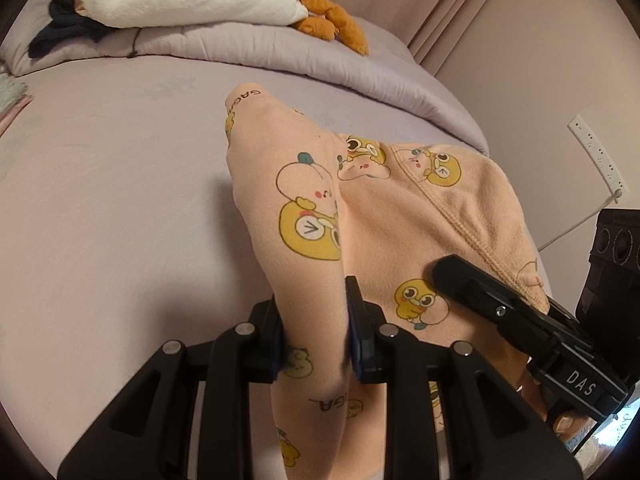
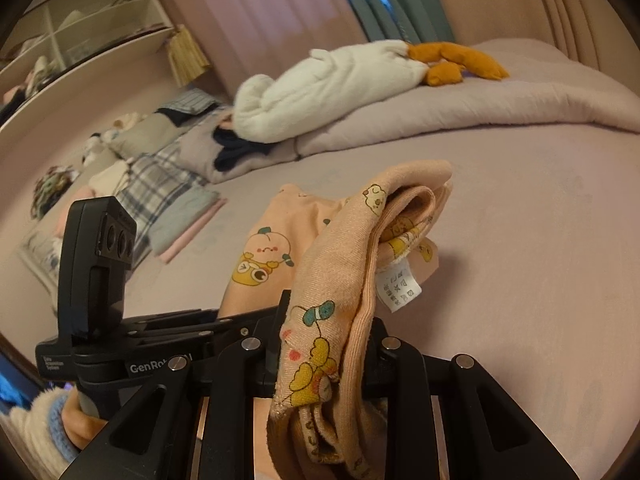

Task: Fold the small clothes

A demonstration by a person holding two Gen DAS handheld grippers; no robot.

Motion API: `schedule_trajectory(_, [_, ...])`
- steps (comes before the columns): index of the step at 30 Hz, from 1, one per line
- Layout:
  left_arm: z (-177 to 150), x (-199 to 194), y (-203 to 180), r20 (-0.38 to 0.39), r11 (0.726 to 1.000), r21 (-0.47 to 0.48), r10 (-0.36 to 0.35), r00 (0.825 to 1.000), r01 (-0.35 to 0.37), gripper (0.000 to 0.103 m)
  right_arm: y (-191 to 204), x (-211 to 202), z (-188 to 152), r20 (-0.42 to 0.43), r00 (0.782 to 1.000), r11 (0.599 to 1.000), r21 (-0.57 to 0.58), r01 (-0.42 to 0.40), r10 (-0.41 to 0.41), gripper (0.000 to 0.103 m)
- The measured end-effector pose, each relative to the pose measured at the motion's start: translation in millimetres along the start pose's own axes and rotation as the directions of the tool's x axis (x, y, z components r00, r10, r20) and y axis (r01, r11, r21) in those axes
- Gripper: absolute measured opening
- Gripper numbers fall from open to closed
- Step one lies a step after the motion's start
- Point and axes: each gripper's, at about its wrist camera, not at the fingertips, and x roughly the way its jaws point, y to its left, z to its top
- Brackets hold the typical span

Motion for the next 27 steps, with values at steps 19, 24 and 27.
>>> schedule_trajectory(19, [-40.9, -115.9, 9.5, 0.164, 0.999, -0.041, 0.037, 0.986, -0.031, 0.025, 81.7, -42.2, -14.8, 0.064, 0.988, 0.979, -0.156, -0.13, 0.141, 0.026])
schedule_trajectory(24, [-49.4, -131.9, 14.8, 0.188, 0.998, -0.054, 0.054, 0.981, -0.044, 0.025, 94.1, -41.7, -16.8, 0.057, 0.985, 0.972, -0.18, -0.151, 0.164, 0.026])
schedule_trajectory(27, [-49.8, -134.9, 19.3, 0.194, 0.997, -0.066, 0.055, 0.979, -0.043, 0.025, 98.3, -41.2, -19.0, 0.05, 0.985, 0.969, -0.197, -0.152, 0.165, 0.026])
